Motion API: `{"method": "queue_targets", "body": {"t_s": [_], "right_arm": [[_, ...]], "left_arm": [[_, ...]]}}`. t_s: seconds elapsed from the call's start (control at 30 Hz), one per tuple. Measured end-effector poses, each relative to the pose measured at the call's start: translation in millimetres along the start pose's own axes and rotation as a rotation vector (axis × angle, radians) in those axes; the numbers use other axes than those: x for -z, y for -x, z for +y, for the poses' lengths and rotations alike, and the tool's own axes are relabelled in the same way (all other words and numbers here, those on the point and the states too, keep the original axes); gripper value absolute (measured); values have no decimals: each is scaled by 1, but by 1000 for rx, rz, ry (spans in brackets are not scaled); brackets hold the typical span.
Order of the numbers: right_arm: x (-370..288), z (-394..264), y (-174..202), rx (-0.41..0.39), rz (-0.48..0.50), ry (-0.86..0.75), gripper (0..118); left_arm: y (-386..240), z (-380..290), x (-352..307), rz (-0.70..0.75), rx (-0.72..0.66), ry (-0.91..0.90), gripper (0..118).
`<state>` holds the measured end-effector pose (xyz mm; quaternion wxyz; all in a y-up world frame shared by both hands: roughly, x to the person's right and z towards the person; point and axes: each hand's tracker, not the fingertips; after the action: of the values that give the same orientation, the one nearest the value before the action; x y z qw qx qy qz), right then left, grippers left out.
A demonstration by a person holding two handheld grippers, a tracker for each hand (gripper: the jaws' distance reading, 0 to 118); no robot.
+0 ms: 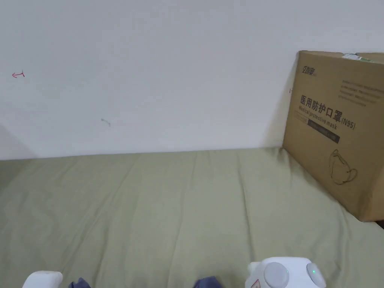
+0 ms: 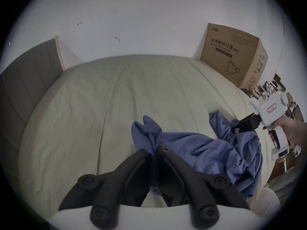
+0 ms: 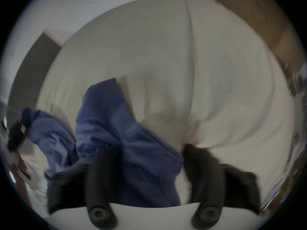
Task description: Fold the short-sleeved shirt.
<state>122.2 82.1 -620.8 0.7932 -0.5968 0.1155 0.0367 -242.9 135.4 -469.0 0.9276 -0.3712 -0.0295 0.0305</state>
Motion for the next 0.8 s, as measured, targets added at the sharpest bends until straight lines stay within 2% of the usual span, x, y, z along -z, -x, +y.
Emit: {"method": "queue_targets", "body": {"t_s": [0.03,0.07,0.1,0.17,0.23,0.33,0.43,0.57,0.67,0.8], "right_arm": [[-15,-9,-3,-30,28,-39,31],[-23,-11,-10,-22,100,-59,12],[-34,-15,-18,21,125,-81,12],[-61,-24,-39,126,250,-142,11],[-93,-36,-50,181,321,-226,11],[-144,-49,-58,129,380,-336,11],[-188,-62,-58,74,364,-420,10],[-250,-81,-67,124,357,-531,10],[-299,-87,-85,154,359,-612,10],[-369,-84,-104,151,322,-742,10]], "left_arm": [[0,-1,-2,8,1,6,7],[1,-2,-5,11,-1,5,7],[2,-4,-9,11,-11,3,7],[7,-4,-20,9,-41,-9,7],[6,-2,-39,3,-64,-36,7],[12,8,-72,2,-38,-109,7],[7,24,-110,10,0,-174,7],[4,55,-165,-12,-46,-248,7],[4,79,-207,24,-14,-328,7],[5,115,-259,90,40,-424,7]]}}
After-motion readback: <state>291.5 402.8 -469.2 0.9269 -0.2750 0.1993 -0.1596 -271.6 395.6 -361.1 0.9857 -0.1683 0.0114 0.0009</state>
